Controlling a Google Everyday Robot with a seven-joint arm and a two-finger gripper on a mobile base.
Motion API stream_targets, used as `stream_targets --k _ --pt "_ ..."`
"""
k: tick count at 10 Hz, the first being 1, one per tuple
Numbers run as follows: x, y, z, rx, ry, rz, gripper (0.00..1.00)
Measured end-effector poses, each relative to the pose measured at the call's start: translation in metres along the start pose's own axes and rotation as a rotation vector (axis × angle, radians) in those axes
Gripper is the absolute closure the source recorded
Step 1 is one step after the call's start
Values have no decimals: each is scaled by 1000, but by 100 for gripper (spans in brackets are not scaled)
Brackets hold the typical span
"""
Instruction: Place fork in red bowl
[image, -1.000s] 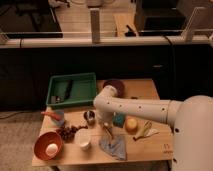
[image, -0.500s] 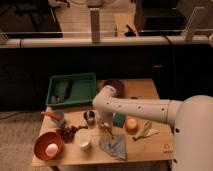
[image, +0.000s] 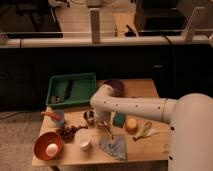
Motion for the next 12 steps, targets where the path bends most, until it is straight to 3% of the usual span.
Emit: stream_targets --k 2,4,9,10,12 --pt "1 -2 3 -5 -7 -7 52" --pt "0 -1 4 -12 -14 -10 65" --pt "-1 1 5 -16 -17 -8 66" --pt "-1 1 5 -17 -18 -8 72" --pt "-5 5 6 -23 -14 6 92"
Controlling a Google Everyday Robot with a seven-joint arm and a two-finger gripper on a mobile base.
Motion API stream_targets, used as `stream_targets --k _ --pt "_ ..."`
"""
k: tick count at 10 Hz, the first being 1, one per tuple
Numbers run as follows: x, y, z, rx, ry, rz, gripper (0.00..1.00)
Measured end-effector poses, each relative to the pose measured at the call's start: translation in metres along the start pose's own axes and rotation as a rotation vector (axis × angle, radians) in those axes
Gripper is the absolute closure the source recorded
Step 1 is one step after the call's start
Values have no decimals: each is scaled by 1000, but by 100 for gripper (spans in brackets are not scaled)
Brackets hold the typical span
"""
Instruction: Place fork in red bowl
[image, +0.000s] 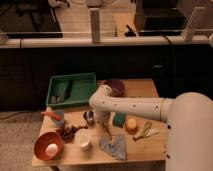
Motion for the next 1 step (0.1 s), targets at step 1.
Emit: stream_targets --k 1 --pt "0 2 0 -1 0 3 98"
